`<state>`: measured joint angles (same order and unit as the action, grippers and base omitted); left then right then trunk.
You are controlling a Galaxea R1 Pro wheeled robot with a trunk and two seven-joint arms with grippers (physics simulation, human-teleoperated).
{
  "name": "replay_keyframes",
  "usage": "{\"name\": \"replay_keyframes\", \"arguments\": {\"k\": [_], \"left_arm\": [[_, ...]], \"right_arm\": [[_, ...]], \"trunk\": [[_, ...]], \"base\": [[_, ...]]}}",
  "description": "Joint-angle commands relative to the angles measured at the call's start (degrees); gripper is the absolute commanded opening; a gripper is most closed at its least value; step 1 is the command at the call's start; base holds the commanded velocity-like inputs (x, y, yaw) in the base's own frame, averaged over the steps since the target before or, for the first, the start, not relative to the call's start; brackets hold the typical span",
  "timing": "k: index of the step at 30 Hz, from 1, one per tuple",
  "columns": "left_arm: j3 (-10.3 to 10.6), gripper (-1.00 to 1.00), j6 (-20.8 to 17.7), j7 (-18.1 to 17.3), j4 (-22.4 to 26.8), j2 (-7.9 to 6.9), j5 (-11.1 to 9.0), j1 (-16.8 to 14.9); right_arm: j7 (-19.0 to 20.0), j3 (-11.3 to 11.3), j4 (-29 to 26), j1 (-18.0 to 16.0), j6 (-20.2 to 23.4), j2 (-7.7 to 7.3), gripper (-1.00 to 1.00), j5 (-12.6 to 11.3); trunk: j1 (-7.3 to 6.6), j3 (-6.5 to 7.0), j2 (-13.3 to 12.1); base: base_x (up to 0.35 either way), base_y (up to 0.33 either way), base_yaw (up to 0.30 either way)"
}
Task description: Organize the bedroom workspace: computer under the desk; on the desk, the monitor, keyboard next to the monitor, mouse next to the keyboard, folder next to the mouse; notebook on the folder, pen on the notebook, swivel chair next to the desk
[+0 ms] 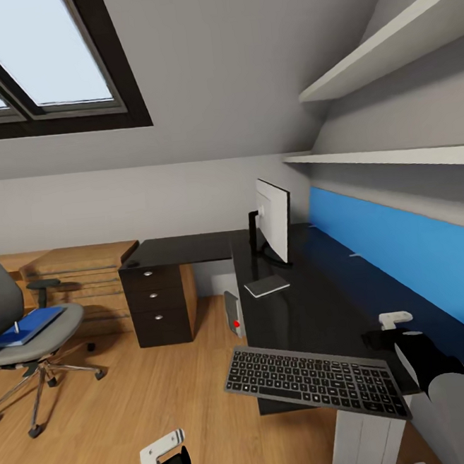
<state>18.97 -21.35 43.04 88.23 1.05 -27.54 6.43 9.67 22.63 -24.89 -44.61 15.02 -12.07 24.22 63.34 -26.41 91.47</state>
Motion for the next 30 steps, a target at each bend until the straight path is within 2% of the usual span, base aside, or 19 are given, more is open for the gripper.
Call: {"name": "replay_keyframes", "arguments": {"k": [1,6,8,10,13,16,17,30], "left_arm": [[0.0,1.00,-0.2,0.3,0.1,0.00,-0.3,0.0],[0.0,1.00,-0.2,0.5,0.3,0.07,-0.3,0.0],[0.0,1.00,-0.1,0.6,0.6,0.20,-0.3,0.0],[0.0,1.00,-0.1,0.6,0.7,0.23,-0.3,0.0],[0.0,1.00,-0.1,0.7,0.8,0.34,-0.4,0.0],[0.0,1.00,-0.1,0.8,0.9,0.42,-0.4,0.0],[0.1,1.00,-0.1,0.9,0.9,0.43,-0.4,0.0],[0.1,1.00,-0.1,0.9,0.8,0.44,-0.4,0.0]], "right_arm": [[0.6,0.5,-0.1,0.0,0.2,0.05,1.00,0.6],[1.1,0.6,0.1,0.0,0.5,0.13,1.00,0.5],[0.8,1.0,0.2,-0.1,3.2,0.14,1.00,0.2],[0.6,2.3,0.2,-0.1,6.0,0.05,1.00,-1.8],[0.1,3.8,0.2,-0.1,7.4,-0.08,1.00,-4.9],[-2.7,4.7,0.3,-0.1,8.1,-0.10,1.00,-8.3],[-3.2,4.7,0.3,-0.1,8.2,-0.07,1.00,-8.6],[-4.1,4.9,0.4,-0.1,8.2,0.10,1.00,-9.4]], "trunk": [[0.00,-0.05,0.0],[0.00,-0.05,0.0],[0.00,-0.05,0.0],[0.00,-0.05,0.0],[0.00,-0.05,0.0],[0.00,-0.05,0.0],[0.00,-0.05,0.0],[2.86,-2.39,5.2]], "base": [[0.028,-0.020,0.000],[0.009,-0.006,0.000],[0.001,-0.001,0.000],[0.000,0.000,0.000],[0.000,0.000,0.000],[0.000,0.000,0.000],[0.000,0.000,0.000],[0.000,0.000,0.000]]}}
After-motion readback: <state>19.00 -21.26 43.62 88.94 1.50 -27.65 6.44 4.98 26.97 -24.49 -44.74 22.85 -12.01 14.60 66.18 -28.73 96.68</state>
